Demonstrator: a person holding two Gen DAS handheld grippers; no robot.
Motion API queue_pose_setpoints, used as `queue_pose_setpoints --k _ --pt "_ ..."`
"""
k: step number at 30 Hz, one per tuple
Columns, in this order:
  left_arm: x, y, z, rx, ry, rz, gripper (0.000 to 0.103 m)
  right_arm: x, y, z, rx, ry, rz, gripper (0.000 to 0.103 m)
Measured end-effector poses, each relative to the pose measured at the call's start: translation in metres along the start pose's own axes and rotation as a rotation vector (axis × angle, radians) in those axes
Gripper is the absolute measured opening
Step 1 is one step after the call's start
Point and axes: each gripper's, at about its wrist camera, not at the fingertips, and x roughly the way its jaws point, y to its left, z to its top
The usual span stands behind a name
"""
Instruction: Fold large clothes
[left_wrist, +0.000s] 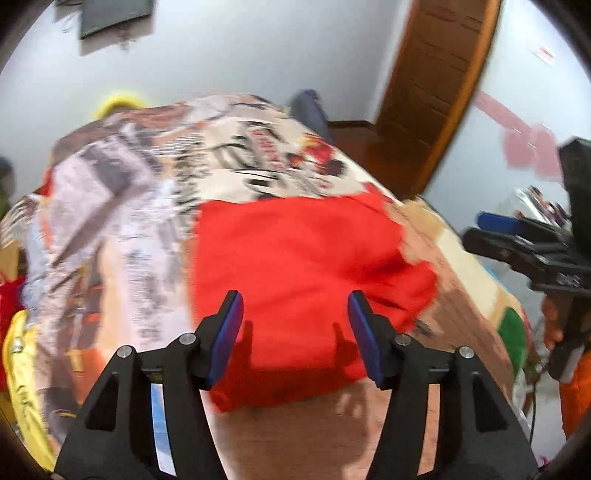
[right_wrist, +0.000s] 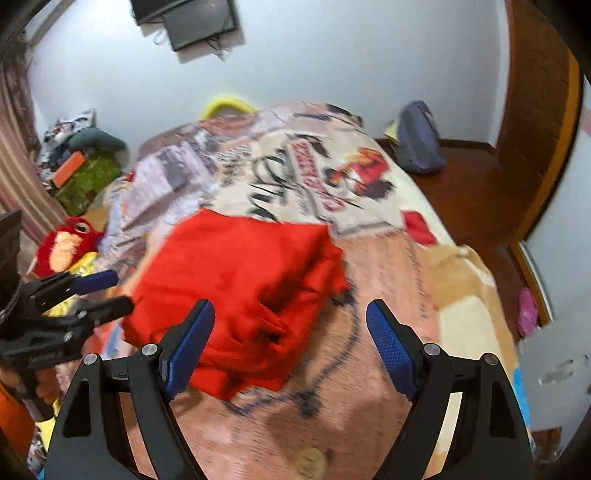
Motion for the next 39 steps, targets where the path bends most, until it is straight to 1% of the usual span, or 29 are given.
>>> queue_pose_setpoints --k 2,4,7,9,10,11,12,13,14,15,17,21,26,29,32,34,37,38,39 --pt "0.004 0.018 0.005 -0.033 0.006 0.029 0.06 0.012 0.016 0.009 -0.002 0.0 0.034 0.082" --pt "0.015 0.035 0.006 -0.065 0.029 0.027 0.061 0.023 0.027 0.012 -0.006 0.009 0.054 0.082" --pt "0.035 0.047 -0.002 -0.09 0.086 0.005 0.061 0.055 0.038 0.011 -0.002 0.064 0.078 0.082" --pt "0.056 0.05 -0.014 -0.076 0.153 0.019 0.062 0.071 0.038 0.005 0.006 0.111 0.069 0.082" --pt "0.061 0.047 -0.021 -0.062 0.165 0.019 0.063 0.083 0.034 -0.002 0.016 0.146 0.054 0.082" --pt "0.066 0.046 -0.029 -0.043 0.17 0.029 0.066 0.091 0.03 -0.009 0.021 0.174 0.045 0.082" --pt "0.068 0.045 -0.036 -0.029 0.159 0.041 0.069 0.098 0.024 -0.017 0.022 0.203 0.033 0.082" --pt "0.067 0.046 -0.041 -0.023 0.138 0.046 0.074 0.105 0.018 -0.025 0.016 0.238 0.02 0.082" --pt "0.066 0.048 -0.045 -0.021 0.13 0.036 0.076 0.108 0.014 -0.033 0.003 0.264 0.015 0.082" --pt "0.065 0.05 -0.047 -0.021 0.131 0.016 0.076 0.11 0.009 -0.041 -0.012 0.283 0.014 0.082" --pt "0.064 0.052 -0.052 -0.025 0.131 -0.01 0.078 0.106 -0.003 -0.058 -0.027 0.293 0.052 0.082" --pt "0.061 0.052 -0.061 -0.012 0.128 -0.012 0.079 0.094 -0.022 -0.069 0.009 0.294 0.079 0.083" --pt "0.054 0.048 -0.072 0.015 0.144 0.011 0.079 0.082 -0.032 -0.082 -0.005 0.301 0.038 0.083" --pt "0.05 0.047 -0.077 0.006 0.153 0.027 0.079 0.07 -0.031 -0.081 -0.045 0.272 -0.055 0.083" --pt "0.046 0.05 -0.082 -0.026 0.163 0.024 0.079 0.056 -0.043 -0.089 -0.001 0.268 -0.092 0.083" --pt "0.043 0.051 -0.087 -0.025 0.168 0.045 0.079 0.045 -0.047 -0.095 -0.001 0.254 -0.128 0.083" --pt "0.028 0.054 -0.091 -0.028 0.162 0.082 0.079 0.034 -0.048 -0.095 0.008 0.236 -0.119 0.083" --pt "0.025 0.055 -0.09 -0.026 0.157 0.099 0.079 0.028 -0.048 -0.093 0.016 0.221 -0.11 0.085" --pt "0.017 0.055 -0.087 -0.015 0.142 0.131 0.079 0.024 -0.047 -0.089 0.02 0.207 -0.1 0.085"
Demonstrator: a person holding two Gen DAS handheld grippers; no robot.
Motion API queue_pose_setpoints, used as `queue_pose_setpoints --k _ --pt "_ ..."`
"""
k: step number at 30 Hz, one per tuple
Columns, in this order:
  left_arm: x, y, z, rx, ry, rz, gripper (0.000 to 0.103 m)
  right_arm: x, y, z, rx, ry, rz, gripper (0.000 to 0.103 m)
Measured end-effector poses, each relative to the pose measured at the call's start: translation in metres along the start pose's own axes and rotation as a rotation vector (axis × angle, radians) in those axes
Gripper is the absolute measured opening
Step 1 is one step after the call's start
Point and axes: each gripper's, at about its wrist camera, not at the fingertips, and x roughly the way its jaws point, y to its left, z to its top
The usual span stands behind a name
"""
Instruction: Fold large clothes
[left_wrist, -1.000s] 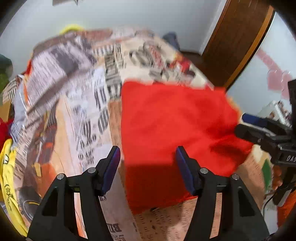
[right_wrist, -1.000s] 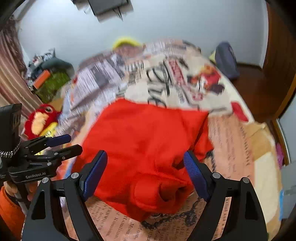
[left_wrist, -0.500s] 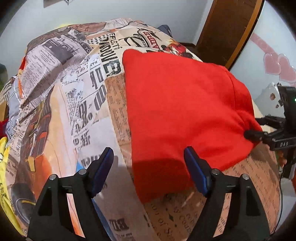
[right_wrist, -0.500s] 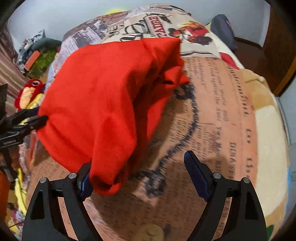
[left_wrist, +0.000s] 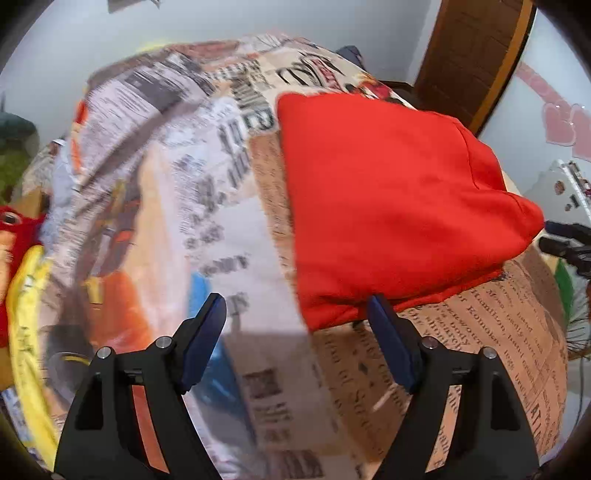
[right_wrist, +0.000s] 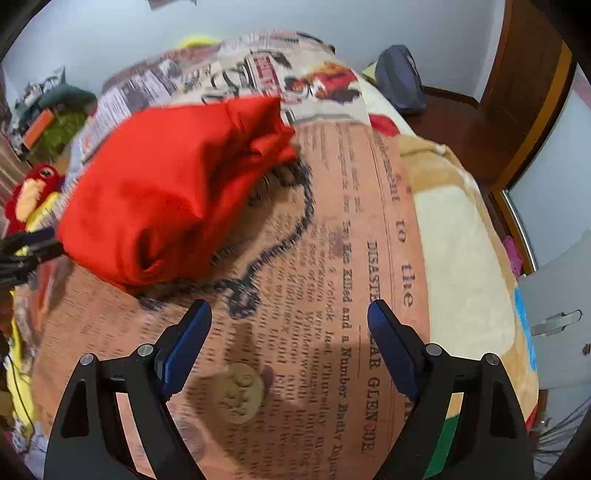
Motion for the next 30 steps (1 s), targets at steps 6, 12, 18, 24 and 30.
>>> queue_pose_setpoints --k 6,12,18,24,30 --pt "-0.032 0.005 0.024 0.02 -0.092 0.05 0.079 -0.02 0.014 0.038 0.029 -0.101 0.102 0.086" --pt "-0.013 0.015 0.057 -0.036 -0.048 -0.046 0.082 0.012 0.028 0.066 0.082 -0.085 0.217 0.086" --pt "0.048 0.025 0.07 -0.143 0.087 -0.233 0.082 0.077 0.016 0.071 0.204 0.071 0.304 0.086" --pt "0.092 0.033 0.087 -0.247 0.145 -0.439 0.082 0.12 0.0 0.078 0.295 0.138 0.428 0.087" --pt "0.119 0.024 0.105 -0.25 0.173 -0.53 0.082 0.13 0.015 0.095 0.244 0.123 0.493 0.077"
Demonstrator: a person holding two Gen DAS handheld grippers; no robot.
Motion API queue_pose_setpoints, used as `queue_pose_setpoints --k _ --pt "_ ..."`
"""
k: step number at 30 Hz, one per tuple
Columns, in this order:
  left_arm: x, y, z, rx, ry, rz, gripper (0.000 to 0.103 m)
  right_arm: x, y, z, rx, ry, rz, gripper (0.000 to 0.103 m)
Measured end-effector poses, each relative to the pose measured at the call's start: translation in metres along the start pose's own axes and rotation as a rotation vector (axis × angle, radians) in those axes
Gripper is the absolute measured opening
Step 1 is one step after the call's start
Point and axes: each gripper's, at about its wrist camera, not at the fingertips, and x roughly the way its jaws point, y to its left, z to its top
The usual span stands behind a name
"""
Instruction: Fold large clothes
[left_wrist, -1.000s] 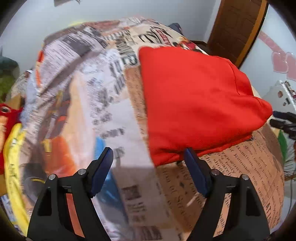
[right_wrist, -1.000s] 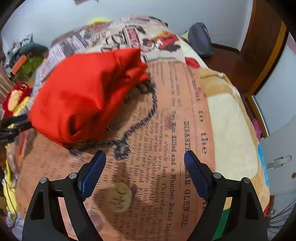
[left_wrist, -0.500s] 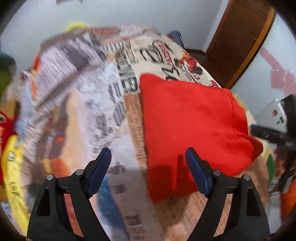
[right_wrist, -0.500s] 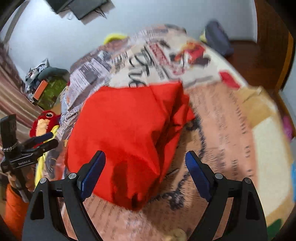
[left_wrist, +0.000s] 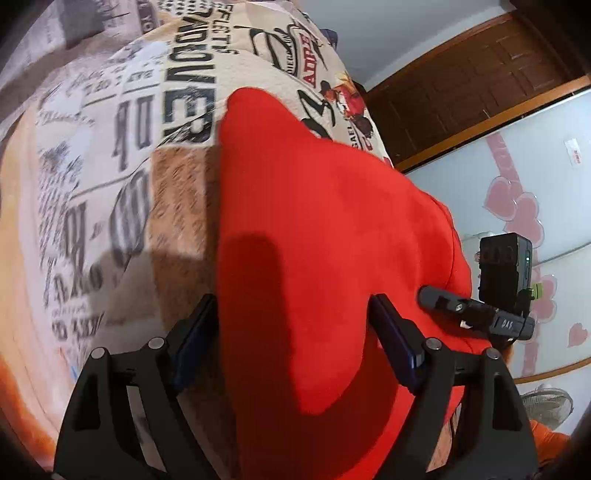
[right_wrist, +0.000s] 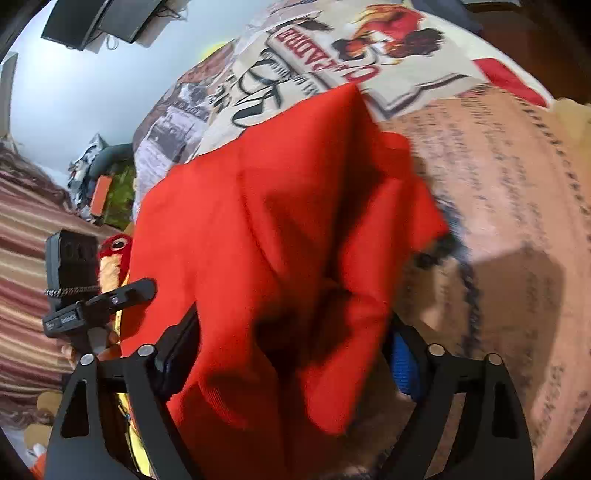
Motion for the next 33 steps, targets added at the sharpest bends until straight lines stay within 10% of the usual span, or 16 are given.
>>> queue_pose_setpoints --k 5,11,33 --pt "0.003 -0.007 0.003 0.014 -0.01 -0.004 0.078 0.005 0.009 -0.002 -0.039 -0.008 -0.012 0.061" --pt "-0.009 -0.022 -0.004 0.046 -0.052 0.009 0.041 -0.013 0.013 -0.005 -0.04 -0.037 0.012 0.027" --pt "-0.196 -0.039 -0.034 0.114 -0.397 0.121 0.032 -0.052 0.18 0.007 -0.331 -0.182 0.036 0.024"
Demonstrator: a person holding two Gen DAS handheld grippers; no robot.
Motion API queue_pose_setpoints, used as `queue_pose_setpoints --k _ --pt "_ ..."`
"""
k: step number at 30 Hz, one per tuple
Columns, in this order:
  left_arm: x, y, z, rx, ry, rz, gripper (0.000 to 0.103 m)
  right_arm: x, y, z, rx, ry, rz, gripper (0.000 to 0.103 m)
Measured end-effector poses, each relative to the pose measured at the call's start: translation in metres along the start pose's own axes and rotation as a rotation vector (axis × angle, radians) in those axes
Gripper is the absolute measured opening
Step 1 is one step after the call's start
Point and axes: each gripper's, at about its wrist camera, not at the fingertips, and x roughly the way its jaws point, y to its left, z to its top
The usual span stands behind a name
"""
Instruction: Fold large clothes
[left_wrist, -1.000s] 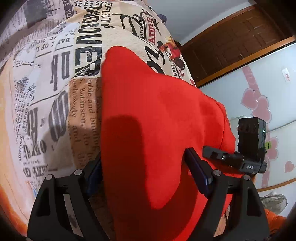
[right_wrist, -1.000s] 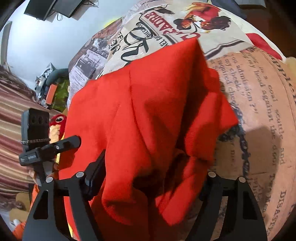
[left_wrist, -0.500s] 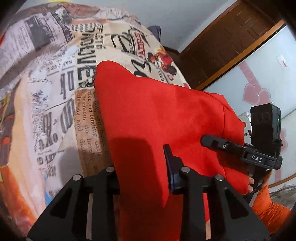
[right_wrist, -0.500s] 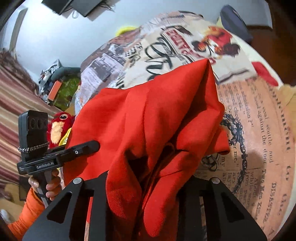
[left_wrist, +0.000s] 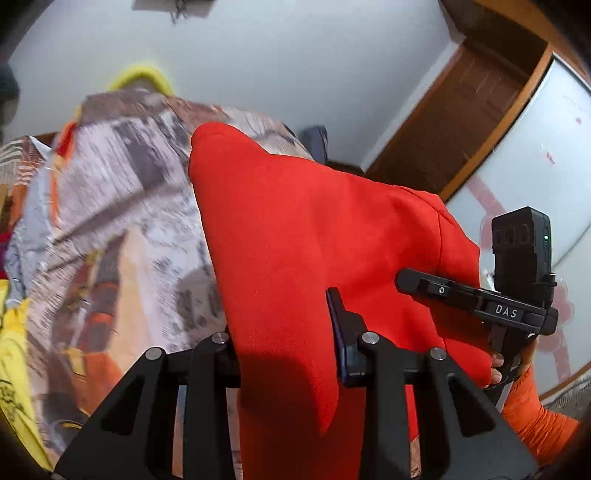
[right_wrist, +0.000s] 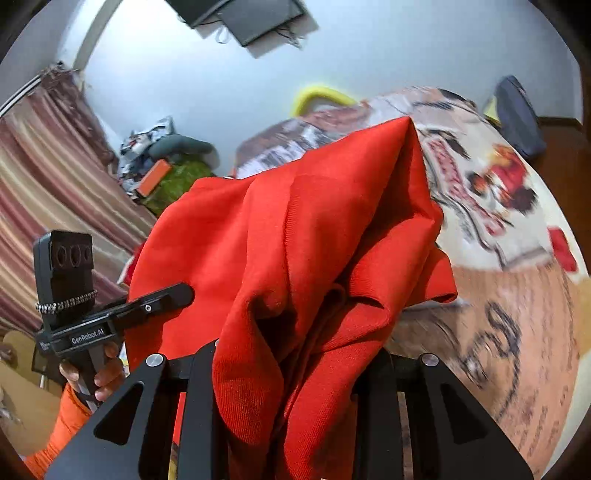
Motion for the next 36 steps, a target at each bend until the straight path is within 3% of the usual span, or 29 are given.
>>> queue_pose_setpoints --k 10,15,23,26,30,32,36 --pt "-0.02 0.109 0.032 -0.11 -0.062 0.105 0.032 0.109 0.045 0.056 -0.107 0.059 0.059 0.025" --pt "0.012 0.178 0.032 -0.16 -0.012 0.183 0.032 0.196 0.039 0.064 -0.068 0.16 0.08 0.025" --pt "0.075 0.272 0.009 -0.231 0.105 0.302 0.034 0.332 0.02 0.055 -0.006 0.32 0.015 0.025" --pt "0.09 0.297 -0.008 -0.278 0.131 0.312 0.043 0.346 0.014 0.049 -0.011 0.338 0.006 0.034" --pt "0.081 0.301 -0.014 -0.308 0.121 0.306 0.049 0.332 0.015 0.043 -0.086 0.346 -0.036 0.046" --pt "0.076 0.294 -0.018 -0.295 0.133 0.333 0.053 0.32 0.017 0.035 -0.146 0.372 -0.098 0.052" --pt "0.067 0.267 -0.032 -0.2 0.166 0.476 0.06 0.293 0.024 0.013 -0.291 0.366 -0.177 0.059"
